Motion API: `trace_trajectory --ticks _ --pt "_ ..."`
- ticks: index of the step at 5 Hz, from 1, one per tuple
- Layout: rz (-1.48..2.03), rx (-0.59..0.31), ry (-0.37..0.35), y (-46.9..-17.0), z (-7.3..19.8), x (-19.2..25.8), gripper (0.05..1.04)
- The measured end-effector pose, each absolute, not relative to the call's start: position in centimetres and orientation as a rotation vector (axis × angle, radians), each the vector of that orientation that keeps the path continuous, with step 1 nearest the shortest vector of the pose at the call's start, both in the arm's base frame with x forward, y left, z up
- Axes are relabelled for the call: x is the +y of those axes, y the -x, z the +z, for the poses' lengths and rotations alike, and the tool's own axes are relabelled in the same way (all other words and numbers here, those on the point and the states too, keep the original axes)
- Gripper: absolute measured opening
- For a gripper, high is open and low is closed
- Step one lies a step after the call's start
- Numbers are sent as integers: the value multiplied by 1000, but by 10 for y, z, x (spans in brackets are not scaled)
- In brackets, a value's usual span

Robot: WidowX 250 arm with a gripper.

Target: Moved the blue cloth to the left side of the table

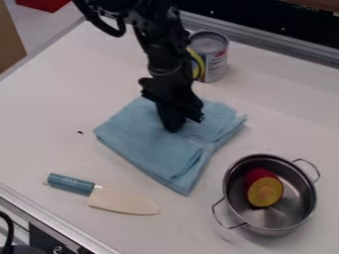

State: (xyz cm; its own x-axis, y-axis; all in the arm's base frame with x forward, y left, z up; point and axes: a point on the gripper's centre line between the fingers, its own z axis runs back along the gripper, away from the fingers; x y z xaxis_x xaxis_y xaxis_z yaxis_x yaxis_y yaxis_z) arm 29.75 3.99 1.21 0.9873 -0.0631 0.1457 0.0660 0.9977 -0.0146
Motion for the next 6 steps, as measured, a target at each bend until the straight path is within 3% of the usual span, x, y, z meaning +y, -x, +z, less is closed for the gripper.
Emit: trace_trajectory --ticks 2,4,6 --pt "-17 -148 10 -304 17 75 53" --pt "-43 -209 -51 -307 11 104 53" --pt "-41 -189 -85 -308 13 123 53"
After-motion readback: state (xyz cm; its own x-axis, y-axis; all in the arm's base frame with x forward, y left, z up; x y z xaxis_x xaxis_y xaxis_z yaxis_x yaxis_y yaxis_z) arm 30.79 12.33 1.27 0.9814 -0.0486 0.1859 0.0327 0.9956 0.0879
